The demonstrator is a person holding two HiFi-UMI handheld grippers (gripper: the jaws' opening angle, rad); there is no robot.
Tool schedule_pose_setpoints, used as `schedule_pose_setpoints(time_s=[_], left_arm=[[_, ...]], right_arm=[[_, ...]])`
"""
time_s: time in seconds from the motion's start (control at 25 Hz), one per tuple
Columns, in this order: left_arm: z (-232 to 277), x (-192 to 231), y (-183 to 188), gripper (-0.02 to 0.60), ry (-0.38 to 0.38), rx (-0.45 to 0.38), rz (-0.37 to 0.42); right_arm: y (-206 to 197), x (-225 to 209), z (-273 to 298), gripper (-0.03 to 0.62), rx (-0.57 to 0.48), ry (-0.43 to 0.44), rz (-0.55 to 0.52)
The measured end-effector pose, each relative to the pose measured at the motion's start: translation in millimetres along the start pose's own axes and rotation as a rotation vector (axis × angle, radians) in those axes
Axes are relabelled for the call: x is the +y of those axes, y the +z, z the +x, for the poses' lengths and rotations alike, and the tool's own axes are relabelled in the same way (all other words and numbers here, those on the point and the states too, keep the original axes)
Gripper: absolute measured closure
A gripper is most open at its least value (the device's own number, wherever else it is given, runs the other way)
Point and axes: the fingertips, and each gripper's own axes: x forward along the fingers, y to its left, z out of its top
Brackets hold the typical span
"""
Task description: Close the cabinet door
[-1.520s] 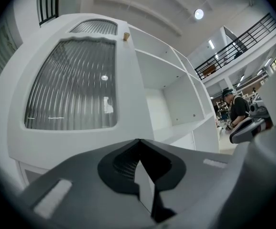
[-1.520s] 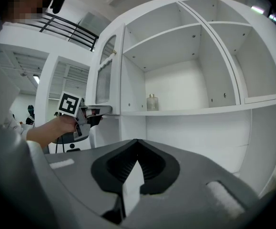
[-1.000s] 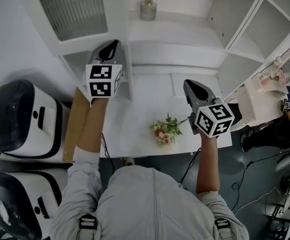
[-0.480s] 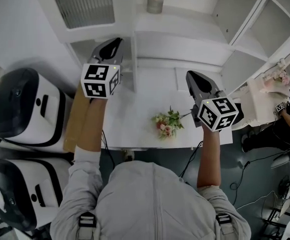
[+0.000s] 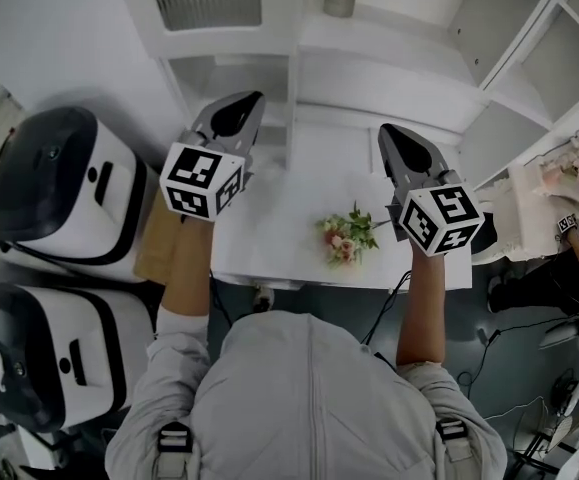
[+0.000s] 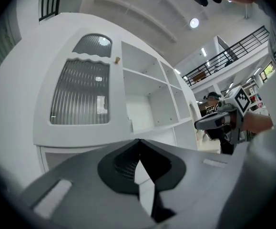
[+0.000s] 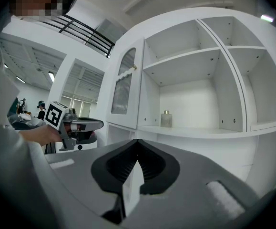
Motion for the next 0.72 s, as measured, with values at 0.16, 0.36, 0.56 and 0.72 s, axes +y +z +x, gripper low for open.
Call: schedule_pose_setpoints(time_s=[0.16,0.36,0.56,0.72], left_arm=[[-15.6,-8.8,-14.1,0.566,0.011,0.023,-0.027],[-29.8,-17.7,-27.6,0.566,0.023,0.017,-0.06],[-36.4,-25.2,-36.6,0.565,0.03,0.033,-0.017],[-35.2,-31.5,-39.9,0.565,0.021,0.038,-0.005]], right_arm=[[0.4,6.3,-4.1,0.592,0.0,0.014,-0.002],[-3.2,7.4,-11.0,0.591,0.007,0.008,0.002],[-7.5,1.3,-16.6,0.592,0.008,-0.048,-0.031],[-16.6,-0.6,-19.5,0.592,0.014,-0.067,-0.028]])
